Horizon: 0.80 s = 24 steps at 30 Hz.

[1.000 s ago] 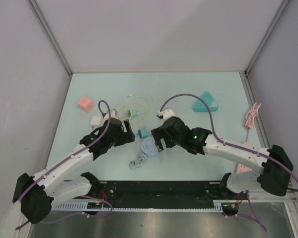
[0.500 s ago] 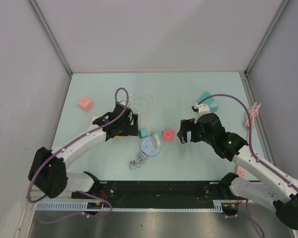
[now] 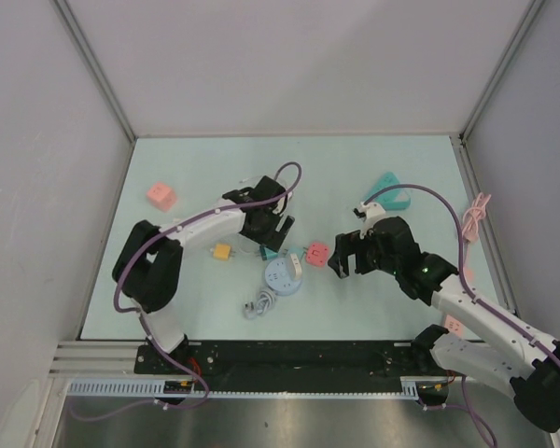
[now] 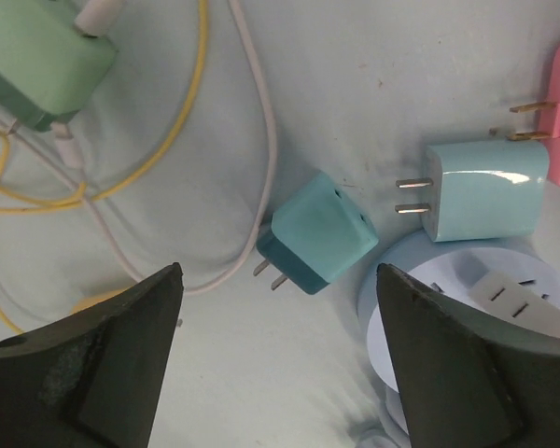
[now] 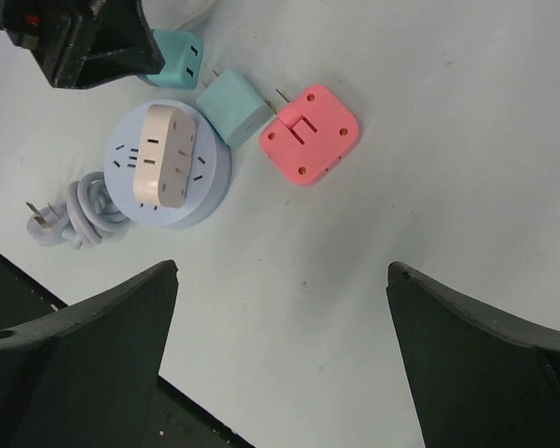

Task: Insert the plug
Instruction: Pick up the plug from the center of the board.

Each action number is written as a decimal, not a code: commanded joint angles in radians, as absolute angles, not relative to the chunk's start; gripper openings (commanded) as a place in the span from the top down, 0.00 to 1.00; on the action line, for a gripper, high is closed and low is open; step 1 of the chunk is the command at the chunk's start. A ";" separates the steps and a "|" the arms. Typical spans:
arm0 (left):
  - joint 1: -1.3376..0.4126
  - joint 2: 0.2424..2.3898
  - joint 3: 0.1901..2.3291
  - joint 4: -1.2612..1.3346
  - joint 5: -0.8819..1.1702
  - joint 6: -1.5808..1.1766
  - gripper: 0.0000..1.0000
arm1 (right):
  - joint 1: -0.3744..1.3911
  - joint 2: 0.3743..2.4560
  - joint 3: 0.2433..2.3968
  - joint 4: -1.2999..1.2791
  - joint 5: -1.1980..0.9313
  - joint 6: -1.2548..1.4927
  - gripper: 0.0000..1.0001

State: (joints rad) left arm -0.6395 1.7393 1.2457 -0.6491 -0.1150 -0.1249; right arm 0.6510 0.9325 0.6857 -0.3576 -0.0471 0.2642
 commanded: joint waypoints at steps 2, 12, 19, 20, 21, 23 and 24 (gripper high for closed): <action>-0.641 1.805 1.328 -0.703 -0.057 0.029 0.16 | 0.635 0.927 0.663 -0.290 -0.093 0.235 0.03; -0.643 1.884 1.336 -0.693 0.020 0.052 0.22 | 0.601 0.939 0.653 -0.275 -0.130 0.232 0.04; -0.643 1.911 1.348 -0.683 -0.038 0.006 0.32 | 0.594 0.950 0.653 -0.270 -0.143 0.230 0.04; -0.641 1.907 1.350 -0.681 -0.038 0.006 0.38 | 0.594 0.950 0.653 -0.268 -0.146 0.230 0.04; -0.640 1.902 1.351 -0.675 -0.035 0.006 0.39 | 0.594 0.951 0.652 -0.268 -0.146 0.229 0.04; -0.637 1.895 1.350 -0.672 -0.034 0.006 0.44 | 0.594 0.948 0.653 -0.268 -0.146 0.230 0.04; -0.637 1.887 1.348 -0.675 -0.034 0.006 0.46 | 0.594 0.943 0.653 -0.270 -0.147 0.230 0.04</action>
